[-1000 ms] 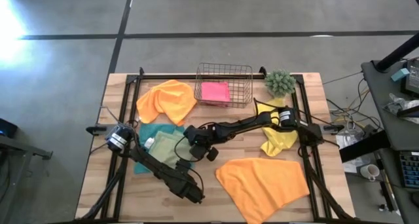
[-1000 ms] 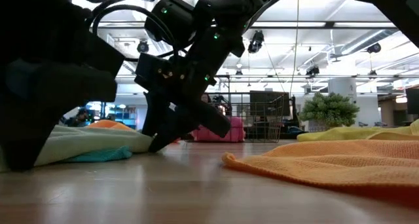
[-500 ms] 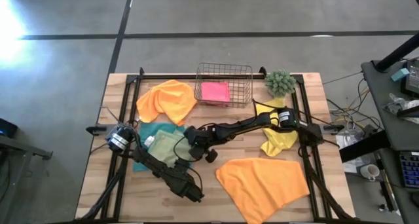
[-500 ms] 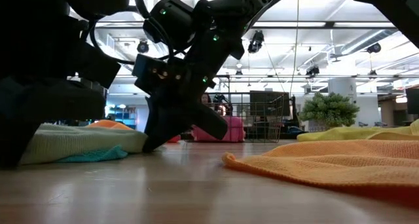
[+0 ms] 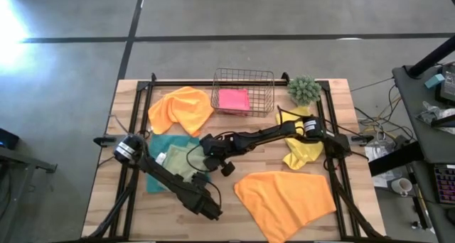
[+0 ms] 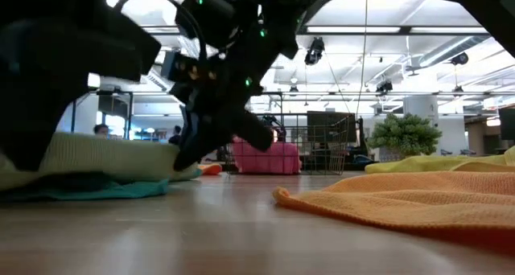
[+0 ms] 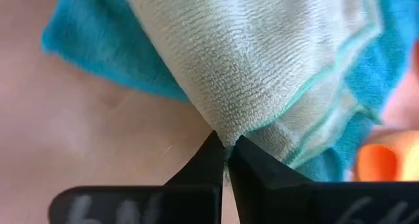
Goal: Fold microfiber towels
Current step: Stack the folded green microfiber cloth on top of the folded pink microfiber cloth
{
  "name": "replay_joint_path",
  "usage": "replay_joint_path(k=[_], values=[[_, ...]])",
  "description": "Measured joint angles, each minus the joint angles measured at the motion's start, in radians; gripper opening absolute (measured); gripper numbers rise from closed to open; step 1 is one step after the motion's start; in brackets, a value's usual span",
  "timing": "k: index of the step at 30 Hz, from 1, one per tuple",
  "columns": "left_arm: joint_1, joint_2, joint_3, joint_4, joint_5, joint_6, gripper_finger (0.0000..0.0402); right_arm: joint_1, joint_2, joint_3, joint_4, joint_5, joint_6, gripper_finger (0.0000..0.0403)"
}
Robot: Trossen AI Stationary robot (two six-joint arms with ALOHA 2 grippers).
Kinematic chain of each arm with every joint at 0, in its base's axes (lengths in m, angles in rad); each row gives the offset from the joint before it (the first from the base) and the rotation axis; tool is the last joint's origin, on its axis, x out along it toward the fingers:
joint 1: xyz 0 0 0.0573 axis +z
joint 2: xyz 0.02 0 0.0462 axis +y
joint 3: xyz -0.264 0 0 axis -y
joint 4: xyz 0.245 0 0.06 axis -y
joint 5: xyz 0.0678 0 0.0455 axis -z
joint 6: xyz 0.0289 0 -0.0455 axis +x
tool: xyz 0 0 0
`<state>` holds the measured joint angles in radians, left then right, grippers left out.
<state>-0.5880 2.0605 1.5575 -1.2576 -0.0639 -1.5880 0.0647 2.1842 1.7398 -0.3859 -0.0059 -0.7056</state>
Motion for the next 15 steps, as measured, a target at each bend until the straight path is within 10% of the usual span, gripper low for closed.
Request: replay_joint_path(k=[15], values=[[0.015,-0.17,0.001,-0.112,-0.005,0.005,0.0008,0.002,-0.002,0.287,-0.335,0.002,0.112,0.0008]])
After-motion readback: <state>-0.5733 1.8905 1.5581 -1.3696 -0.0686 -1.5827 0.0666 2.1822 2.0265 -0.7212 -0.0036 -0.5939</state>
